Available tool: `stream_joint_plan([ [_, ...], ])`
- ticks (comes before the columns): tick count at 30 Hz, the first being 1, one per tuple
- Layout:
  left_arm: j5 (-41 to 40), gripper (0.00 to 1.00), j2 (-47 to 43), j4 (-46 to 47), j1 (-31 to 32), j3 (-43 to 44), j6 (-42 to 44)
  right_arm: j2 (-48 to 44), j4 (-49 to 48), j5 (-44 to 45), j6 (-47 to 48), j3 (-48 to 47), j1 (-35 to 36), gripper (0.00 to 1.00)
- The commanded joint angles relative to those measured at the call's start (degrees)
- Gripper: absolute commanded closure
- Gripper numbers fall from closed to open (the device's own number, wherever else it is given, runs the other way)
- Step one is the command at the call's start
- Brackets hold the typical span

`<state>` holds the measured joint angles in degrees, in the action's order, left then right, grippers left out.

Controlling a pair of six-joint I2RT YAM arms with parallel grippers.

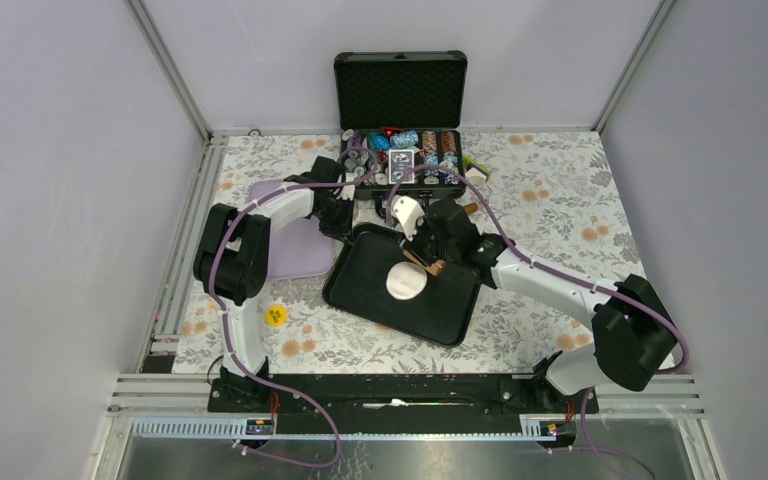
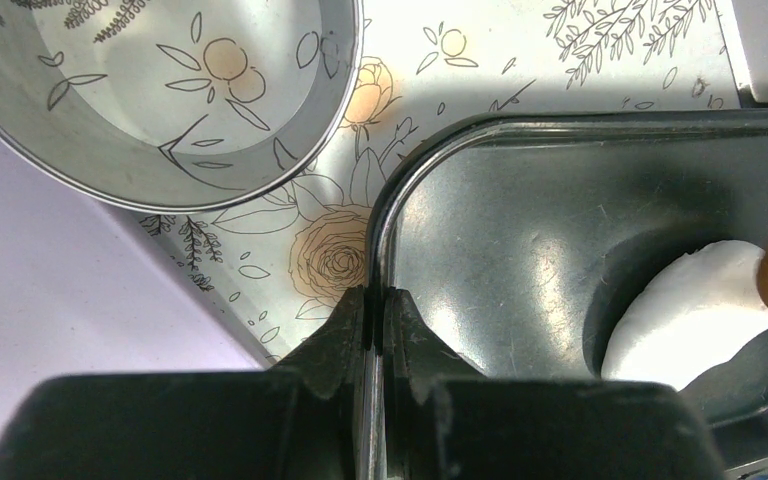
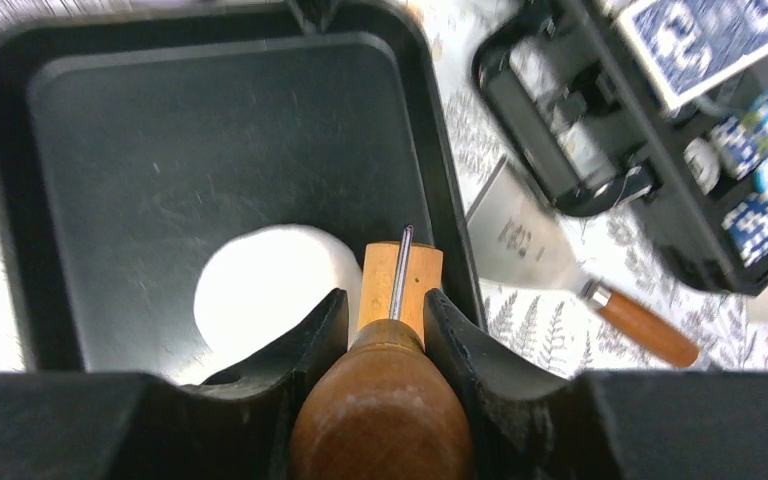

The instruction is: Roll out the dumpling wrappers from the dough

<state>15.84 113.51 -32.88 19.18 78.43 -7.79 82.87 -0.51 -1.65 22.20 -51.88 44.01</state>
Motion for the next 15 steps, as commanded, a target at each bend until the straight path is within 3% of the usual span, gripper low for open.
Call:
stream_joint_plan([
  [1,-1.6,1.00,4.1,-3.8,0.7,-1.8,1.0,-2.4,2.6,-8.5,-1.5,-10.3,-0.3,1.00],
  [7,1.4,1.00,3.3,-3.5,1.5,-2.7,3.9,2.3,8.6,-25.8,6.5,-13.2,-0.4,1.00],
  [15,2.4,1.00,3.5,-3.9,1.7,-2.4,4.9,7.2,15.3,-38.9,24.1,-13.6,-4.1,1.00],
])
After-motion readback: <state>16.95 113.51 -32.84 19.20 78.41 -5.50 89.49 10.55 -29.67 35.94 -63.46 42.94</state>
